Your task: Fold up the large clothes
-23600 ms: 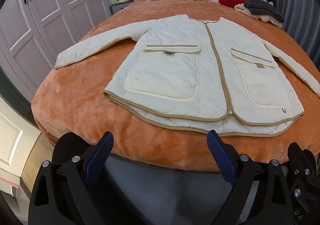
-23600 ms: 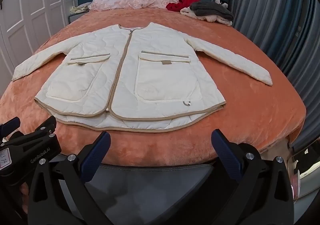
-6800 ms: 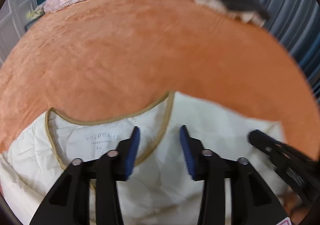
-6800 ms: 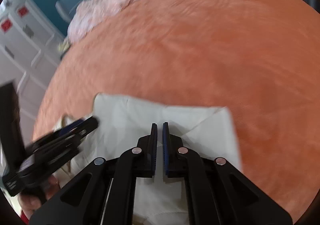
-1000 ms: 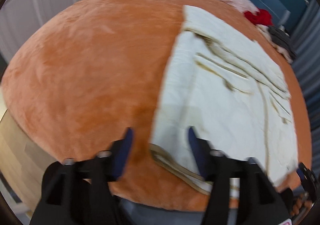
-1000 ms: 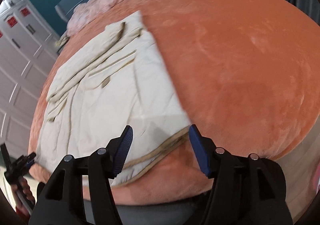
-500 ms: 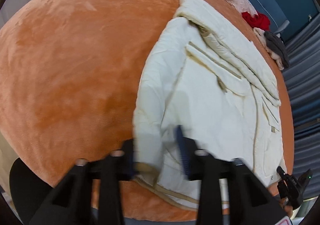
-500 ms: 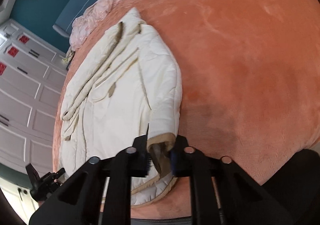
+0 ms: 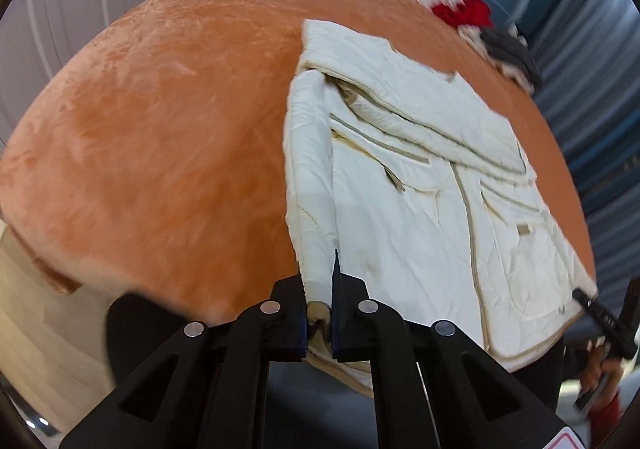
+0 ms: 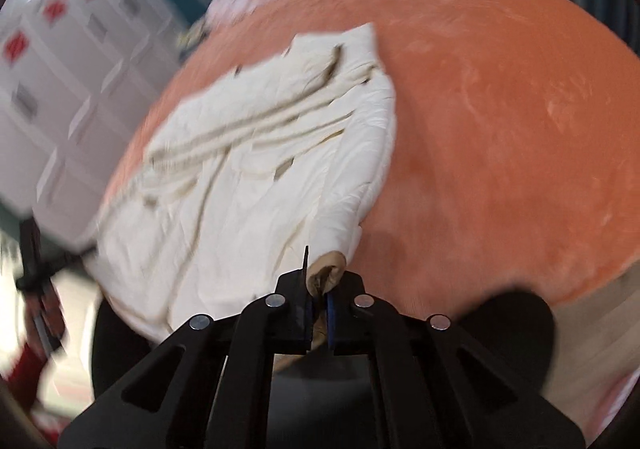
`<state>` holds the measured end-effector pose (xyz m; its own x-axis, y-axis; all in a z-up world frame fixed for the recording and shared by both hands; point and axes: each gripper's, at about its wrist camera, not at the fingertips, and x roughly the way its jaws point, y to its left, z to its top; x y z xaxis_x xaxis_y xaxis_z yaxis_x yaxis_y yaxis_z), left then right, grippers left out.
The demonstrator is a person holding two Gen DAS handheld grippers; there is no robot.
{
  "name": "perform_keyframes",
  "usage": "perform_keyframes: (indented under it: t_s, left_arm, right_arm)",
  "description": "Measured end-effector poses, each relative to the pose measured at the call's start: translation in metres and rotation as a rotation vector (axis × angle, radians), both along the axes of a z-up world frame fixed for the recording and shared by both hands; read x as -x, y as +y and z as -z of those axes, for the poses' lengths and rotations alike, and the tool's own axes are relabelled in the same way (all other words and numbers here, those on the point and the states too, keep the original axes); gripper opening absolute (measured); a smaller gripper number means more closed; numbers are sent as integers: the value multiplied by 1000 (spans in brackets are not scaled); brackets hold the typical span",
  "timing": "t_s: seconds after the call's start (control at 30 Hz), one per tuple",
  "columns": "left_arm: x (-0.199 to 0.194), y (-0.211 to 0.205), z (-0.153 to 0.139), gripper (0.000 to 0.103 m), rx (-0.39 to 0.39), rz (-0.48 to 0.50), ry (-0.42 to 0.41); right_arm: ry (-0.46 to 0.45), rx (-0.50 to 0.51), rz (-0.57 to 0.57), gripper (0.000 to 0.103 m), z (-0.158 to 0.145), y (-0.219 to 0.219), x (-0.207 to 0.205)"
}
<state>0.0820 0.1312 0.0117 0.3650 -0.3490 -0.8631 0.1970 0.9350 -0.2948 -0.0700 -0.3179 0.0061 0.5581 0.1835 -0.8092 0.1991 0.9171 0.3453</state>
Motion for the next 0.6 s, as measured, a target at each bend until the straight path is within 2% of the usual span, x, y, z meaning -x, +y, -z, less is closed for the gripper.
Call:
perform_keyframes:
  t_s: [0.17,0.3,0.4,0.6]
  left_arm:
    - [76,29,-16,5,-72,75,85]
    - [117,43,-33,5,-84,74,115]
    - [109,44,-54,5,-13,33,73]
    - [43,20,-104,5,17,23,-199]
  right_arm:
    - [160,38,-172,3,-15,39,69]
    - [197,24,-201,3,-30,53,100]
    - [116,19,-181,3,-54,52,90]
    - [-216,44,-79,3,-109,27,13]
